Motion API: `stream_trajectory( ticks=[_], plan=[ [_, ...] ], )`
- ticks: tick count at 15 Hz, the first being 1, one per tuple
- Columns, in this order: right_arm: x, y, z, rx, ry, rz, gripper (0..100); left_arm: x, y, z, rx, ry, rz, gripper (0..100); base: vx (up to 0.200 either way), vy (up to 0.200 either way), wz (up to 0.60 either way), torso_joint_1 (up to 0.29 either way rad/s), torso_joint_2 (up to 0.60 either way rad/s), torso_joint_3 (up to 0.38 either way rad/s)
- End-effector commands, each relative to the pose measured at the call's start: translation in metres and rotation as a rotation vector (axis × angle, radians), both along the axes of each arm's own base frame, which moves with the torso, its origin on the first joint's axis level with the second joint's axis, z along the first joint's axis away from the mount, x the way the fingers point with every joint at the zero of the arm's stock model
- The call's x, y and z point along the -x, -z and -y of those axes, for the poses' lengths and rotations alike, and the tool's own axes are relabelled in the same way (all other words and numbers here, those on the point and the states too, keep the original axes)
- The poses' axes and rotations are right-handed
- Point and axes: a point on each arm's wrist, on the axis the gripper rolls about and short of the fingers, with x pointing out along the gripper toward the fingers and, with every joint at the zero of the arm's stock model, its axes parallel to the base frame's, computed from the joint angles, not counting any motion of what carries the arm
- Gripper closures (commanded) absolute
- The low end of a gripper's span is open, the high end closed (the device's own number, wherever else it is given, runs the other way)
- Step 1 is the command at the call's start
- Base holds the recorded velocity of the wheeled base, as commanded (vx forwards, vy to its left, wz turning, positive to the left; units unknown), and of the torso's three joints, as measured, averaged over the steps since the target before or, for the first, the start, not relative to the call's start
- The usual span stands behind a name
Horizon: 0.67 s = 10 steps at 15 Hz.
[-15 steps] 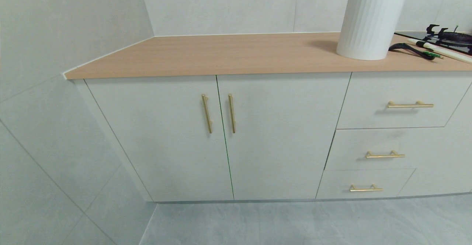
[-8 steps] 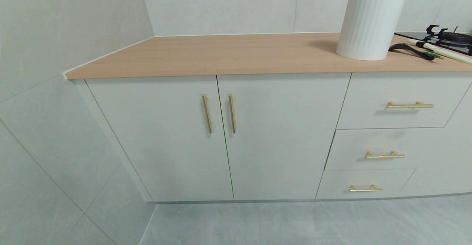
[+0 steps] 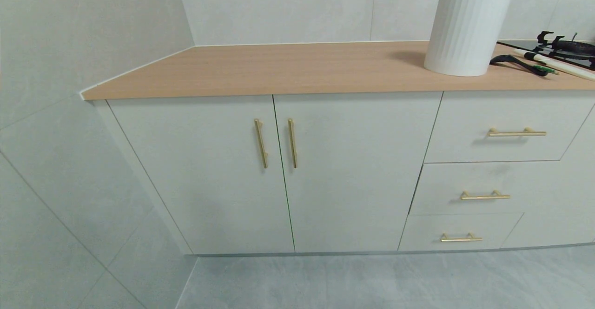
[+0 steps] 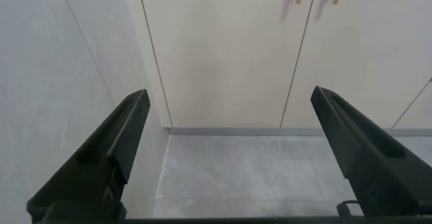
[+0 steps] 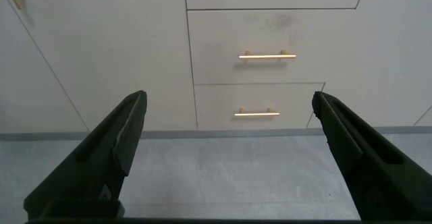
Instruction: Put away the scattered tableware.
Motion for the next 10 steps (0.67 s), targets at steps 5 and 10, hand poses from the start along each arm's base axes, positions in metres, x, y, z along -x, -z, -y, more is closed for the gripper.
stream_trajectory(
  ticks=[5, 10],
  plan=[
    [-0.0003, 0.0013, 0.0, -0.001, 0.0, -0.01, 0, 0.0, 0.0, 0.0, 0.007, -0.001, 0.0, 0, 0.0, 0.0, 0.0, 0.0, 0.0, 0.0],
    [-0.0003, 0.0011, 0.0, -0.001, 0.0, -0.009, 0, 0.0, 0.0001, 0.0, -0.001, -0.001, -0.001, 0, 0.0, 0.0, 0.0, 0.0, 0.0, 0.0]
  ],
)
